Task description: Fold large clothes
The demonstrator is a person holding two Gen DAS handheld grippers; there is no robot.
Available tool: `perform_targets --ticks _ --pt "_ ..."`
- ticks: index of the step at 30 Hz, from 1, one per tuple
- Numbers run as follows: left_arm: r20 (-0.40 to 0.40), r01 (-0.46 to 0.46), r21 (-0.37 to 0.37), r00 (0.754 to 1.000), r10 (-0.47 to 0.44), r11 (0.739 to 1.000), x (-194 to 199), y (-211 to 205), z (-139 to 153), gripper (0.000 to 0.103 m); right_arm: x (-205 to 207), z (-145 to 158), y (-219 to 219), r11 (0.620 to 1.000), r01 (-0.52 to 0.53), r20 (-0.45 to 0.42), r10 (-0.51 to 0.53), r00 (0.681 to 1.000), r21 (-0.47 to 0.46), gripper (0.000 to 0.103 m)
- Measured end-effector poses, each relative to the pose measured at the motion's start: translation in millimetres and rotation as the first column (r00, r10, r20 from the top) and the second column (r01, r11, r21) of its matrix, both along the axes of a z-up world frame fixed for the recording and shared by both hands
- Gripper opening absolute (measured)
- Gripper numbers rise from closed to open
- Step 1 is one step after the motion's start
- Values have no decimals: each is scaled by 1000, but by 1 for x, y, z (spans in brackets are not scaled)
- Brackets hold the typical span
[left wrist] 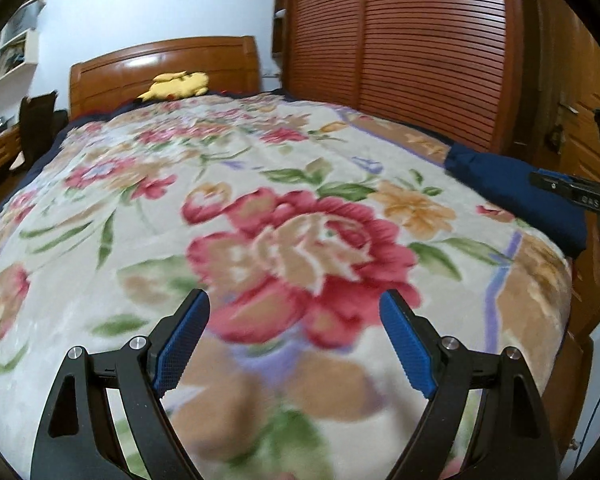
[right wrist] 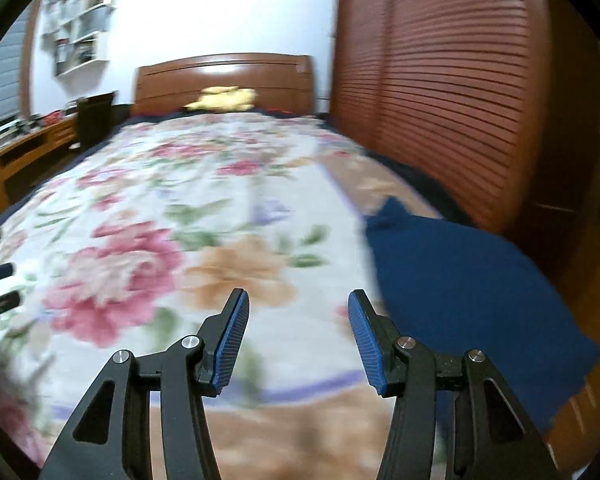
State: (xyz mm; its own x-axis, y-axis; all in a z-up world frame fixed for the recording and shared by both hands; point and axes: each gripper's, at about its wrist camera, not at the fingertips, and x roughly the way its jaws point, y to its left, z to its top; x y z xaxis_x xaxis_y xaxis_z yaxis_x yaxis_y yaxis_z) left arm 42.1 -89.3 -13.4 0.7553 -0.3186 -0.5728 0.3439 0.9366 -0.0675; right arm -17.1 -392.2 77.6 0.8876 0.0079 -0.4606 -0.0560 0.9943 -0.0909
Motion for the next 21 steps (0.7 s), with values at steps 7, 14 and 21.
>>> perform_targets --ticks 7,14,21 --pt "22 -78 -16 997 79 997 -10 36 -3 103 -6 -4 83 982 -187 -14 187 982 37 57" --pt "57 -169 -13 984 169 986 -16 70 -2 103 0 -23 125 956 -284 -33 287 957 78 60" --pt "113 -235 16 966 232 972 -23 92 -2 103 21 -44 154 950 -298 12 298 954 95 75"
